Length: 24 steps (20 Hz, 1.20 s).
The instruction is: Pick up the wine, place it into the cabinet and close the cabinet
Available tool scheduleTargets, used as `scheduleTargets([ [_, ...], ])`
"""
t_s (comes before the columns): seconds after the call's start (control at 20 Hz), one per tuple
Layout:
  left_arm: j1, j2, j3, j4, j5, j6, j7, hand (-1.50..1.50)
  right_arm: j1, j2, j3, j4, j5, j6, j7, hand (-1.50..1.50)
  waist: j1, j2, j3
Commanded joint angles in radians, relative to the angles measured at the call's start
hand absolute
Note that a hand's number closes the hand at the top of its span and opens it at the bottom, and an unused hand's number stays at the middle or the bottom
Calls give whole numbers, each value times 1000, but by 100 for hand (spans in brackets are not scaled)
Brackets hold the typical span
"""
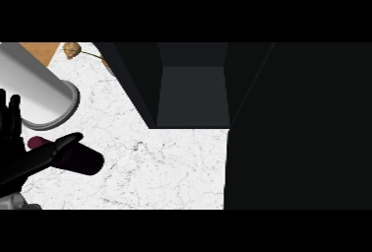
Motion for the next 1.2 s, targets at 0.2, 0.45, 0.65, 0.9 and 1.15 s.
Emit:
scheduleTargets([
  [0.2, 63, 22, 39, -17, 20, -22, 10, -150, 74, 8, -19, -21, 0, 53, -43, -150, -2, 0, 0],
  [0.45, 159, 23, 109, 76, 110, -119, -126, -150, -46, 29, 7, 37, 30, -6, 5, -150, 3, 1, 0],
  [0.65, 185, 36, 144, 79, 135, -148, -132, -150, -8, 46, 46, -62, 47, -28, 62, -150, 1, 0, 0],
  [0.9, 172, 29, 169, 204, 165, -184, -203, -150, 3, 25, -9, -66, -9, -2, 64, -150, 0, 0, 0],
  [1.15, 220, 0, 159, 201, 138, -185, -250, -150, -23, 58, 77, 26, 100, 16, -10, -150, 2, 0, 0],
])
